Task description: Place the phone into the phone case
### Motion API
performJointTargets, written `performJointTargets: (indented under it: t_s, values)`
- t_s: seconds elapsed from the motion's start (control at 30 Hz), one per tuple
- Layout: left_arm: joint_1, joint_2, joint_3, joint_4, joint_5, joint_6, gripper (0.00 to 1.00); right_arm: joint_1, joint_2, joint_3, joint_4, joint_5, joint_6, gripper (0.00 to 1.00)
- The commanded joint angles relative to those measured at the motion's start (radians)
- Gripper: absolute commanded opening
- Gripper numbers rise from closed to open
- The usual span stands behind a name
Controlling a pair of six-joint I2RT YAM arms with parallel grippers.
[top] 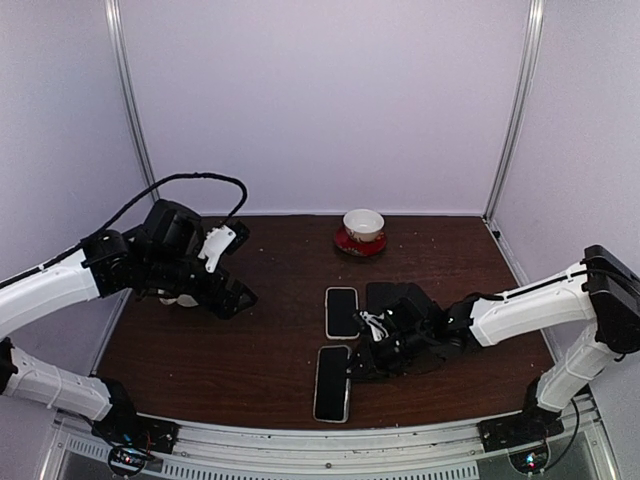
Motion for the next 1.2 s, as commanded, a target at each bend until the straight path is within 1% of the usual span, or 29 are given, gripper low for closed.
performJointTargets:
  t_s: [0.0, 0.03, 0.07, 0.13, 0.17, 0.2, 0.33, 0.4, 0.5, 0.6, 0.87, 1.0, 1.1, 1.13, 1.17]
  values:
    - [0.004, -0.084, -0.036, -0.02, 0.043, -0.049, 0.95, -0.034, 0.018, -0.006, 0.029, -0.11, 0.039, 0.0]
    - [0.004, -0.104, -0.046, -0.02, 0.041, -0.055, 0.95, -0.044, 0.018, -0.005, -0.009, -0.104, 0.022, 0.0]
    - [0.004, -0.12, -0.054, -0.021, 0.039, -0.057, 0.95, -0.053, 0.018, -0.008, -0.045, -0.095, 0.007, 0.03]
    - [0.004, -0.152, -0.066, -0.029, 0.036, -0.058, 0.95, -0.069, 0.028, 0.0, -0.13, -0.068, -0.039, 0.14]
    - [0.004, -0.163, -0.07, -0.033, 0.032, -0.057, 0.95, -0.075, 0.038, 0.016, -0.169, -0.053, -0.063, 0.18]
    - [0.004, -0.176, -0.074, -0.039, 0.03, -0.057, 0.95, -0.079, 0.049, 0.029, -0.203, -0.04, -0.092, 0.2]
    - [0.004, -0.215, -0.082, -0.066, 0.021, -0.052, 0.95, -0.103, 0.097, 0.056, -0.273, 0.014, -0.128, 0.23]
    - [0.004, -0.236, -0.087, -0.075, 0.016, -0.045, 0.95, -0.108, 0.121, 0.076, -0.296, 0.022, -0.16, 0.26]
    - [0.004, -0.257, -0.097, -0.077, 0.012, -0.037, 0.95, -0.11, 0.17, 0.141, -0.38, 0.041, -0.218, 0.28]
    - [0.004, -0.263, -0.099, -0.082, 0.02, -0.031, 0.95, -0.108, 0.193, 0.187, -0.43, 0.07, -0.238, 0.29]
    - [0.004, -0.267, -0.107, -0.085, 0.019, -0.007, 0.95, -0.101, 0.183, 0.206, -0.443, 0.086, -0.236, 0.33]
    - [0.004, -0.263, -0.103, -0.086, 0.018, 0.006, 0.96, -0.099, 0.136, 0.27, -0.496, 0.087, -0.326, 0.38]
    - [0.004, -0.247, -0.095, -0.084, 0.001, 0.023, 0.97, -0.103, 0.103, 0.377, -0.641, 0.145, -0.434, 0.47]
    - [0.006, -0.239, -0.09, -0.085, -0.01, 0.032, 0.98, -0.11, 0.088, 0.406, -0.692, 0.191, -0.47, 0.58]
    - [0.011, -0.227, -0.086, -0.088, -0.042, 0.04, 0.97, -0.119, 0.068, 0.428, -0.733, 0.235, -0.499, 0.76]
